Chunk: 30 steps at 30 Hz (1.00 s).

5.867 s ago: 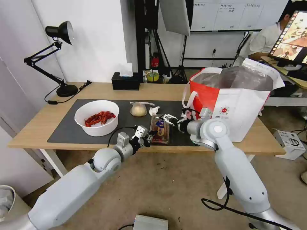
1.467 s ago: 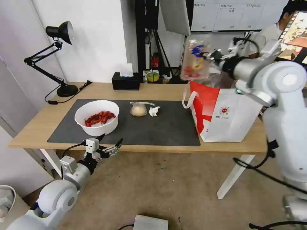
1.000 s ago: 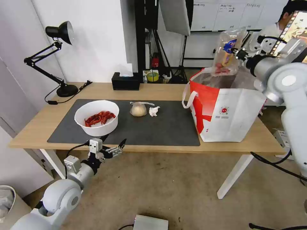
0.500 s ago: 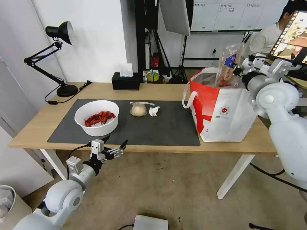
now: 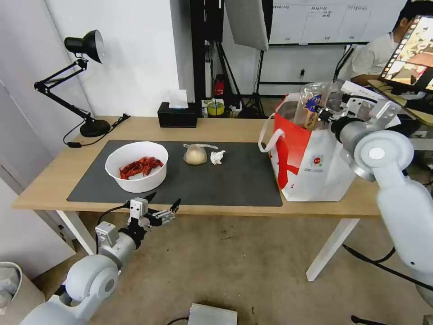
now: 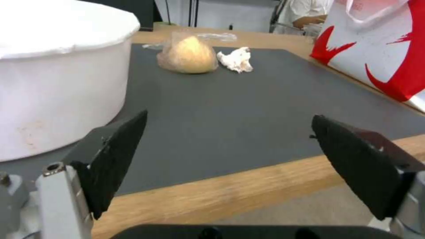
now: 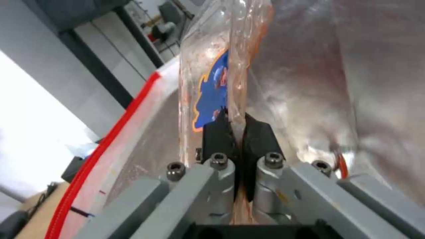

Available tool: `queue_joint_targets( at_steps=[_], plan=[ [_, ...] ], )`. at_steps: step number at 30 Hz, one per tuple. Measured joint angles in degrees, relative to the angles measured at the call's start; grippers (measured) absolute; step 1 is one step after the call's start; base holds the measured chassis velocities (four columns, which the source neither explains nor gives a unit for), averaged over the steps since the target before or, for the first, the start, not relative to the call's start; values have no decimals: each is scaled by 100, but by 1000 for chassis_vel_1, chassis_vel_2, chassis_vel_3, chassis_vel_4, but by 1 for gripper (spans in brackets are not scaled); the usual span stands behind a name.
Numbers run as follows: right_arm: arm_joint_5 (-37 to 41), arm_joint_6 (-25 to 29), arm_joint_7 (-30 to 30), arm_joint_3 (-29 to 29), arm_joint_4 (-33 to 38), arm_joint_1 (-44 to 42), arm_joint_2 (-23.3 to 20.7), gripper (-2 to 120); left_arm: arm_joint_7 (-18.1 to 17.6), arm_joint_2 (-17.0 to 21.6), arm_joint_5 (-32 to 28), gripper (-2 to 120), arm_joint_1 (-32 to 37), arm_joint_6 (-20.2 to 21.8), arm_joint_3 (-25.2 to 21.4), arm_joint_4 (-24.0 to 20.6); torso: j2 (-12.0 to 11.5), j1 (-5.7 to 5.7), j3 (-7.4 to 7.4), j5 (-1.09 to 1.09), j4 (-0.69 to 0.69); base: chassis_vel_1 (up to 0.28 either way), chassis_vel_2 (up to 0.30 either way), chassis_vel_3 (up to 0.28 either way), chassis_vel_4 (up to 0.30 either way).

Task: Pick up the trash from the table and place it into the takeout bag.

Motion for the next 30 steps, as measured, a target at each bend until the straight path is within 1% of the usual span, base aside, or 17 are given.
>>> queue_joint_targets(
  at_steps=[3,6,7,9,10,11,13,14,16,18,20,21,25,26,28,29,30],
  plan=[
    [236,-16,213,97,20,-28,-3,0,-21,3,3,100,-19,0,34,-3,0,0,0,0,0,0,0,0,0],
    [236,-16,213,97,20,-28,-3,0,-21,3,3,100,-19,0,34,-3,0,0,0,0,0,0,0,0,0],
    [447,-68,327,175,20,-38,-12,0,-47,12,4,100,-49,7,65,-5,0,0,0,0,0,0,0,0,0],
    [482,-81,340,186,19,-38,-12,1,-52,15,5,100,-53,9,70,-6,0,0,0,0,0,0,0,0,0],
    [532,-116,346,200,3,-35,-12,7,-65,23,5,100,-56,12,75,-14,0,0,0,0,0,0,0,0,0],
    [532,-116,346,200,3,-35,-12,7,-65,23,5,100,-56,12,75,-14,0,0,0,0,0,0,0,0,0],
    [556,-173,347,201,-12,-23,-10,19,-73,33,6,100,-55,15,75,-22,0,0,0,0,0,0,0,0,0],
    [556,-173,347,201,-12,-23,-10,19,-73,33,6,100,-55,15,75,-22,0,0,0,0,0,0,0,0,0],
    [612,-221,356,191,-15,-1,1,30,-75,42,6,100,-43,19,61,-30,0,0,0,0,0,0,0,0,0],
    [623,-230,356,185,-16,5,4,33,-75,47,6,100,-42,20,57,-34,0,0,0,0,0,0,0,0,0],
    [644,-252,358,167,-17,32,12,46,-76,61,6,100,-47,25,47,-45,0,0,0,0,0,0,0,0,0],
    [644,-252,358,167,-17,32,12,46,-76,61,6,100,-47,25,47,-45,0,0,0,0,0,0,0,0,0],
    [659,-267,200,157,-16,58,-16,64,-89,63,5,100,-53,30,45,-53,0,0,0,1,0,0,0,0,0],
    [659,-267,200,157,-16,58,-16,64,-89,63,5,100,-53,30,45,-53,0,0,0,1,0,0,0,0,0],
    [370,-215,-442,113,31,52,-101,74,-93,62,4,100,-54,32,40,-56,0,0,0,1,0,0,0,0,0],
    [-13,-131,-816,33,58,50,-156,78,-93,60,4,100,-57,33,38,-60,0,0,0,1,0,0,0,0,0],
    [-13,-131,-816,33,58,50,-156,78,-93,60,4,100,-57,33,38,-60,0,0,0,1,0,0,0,0,0]
  ],
)
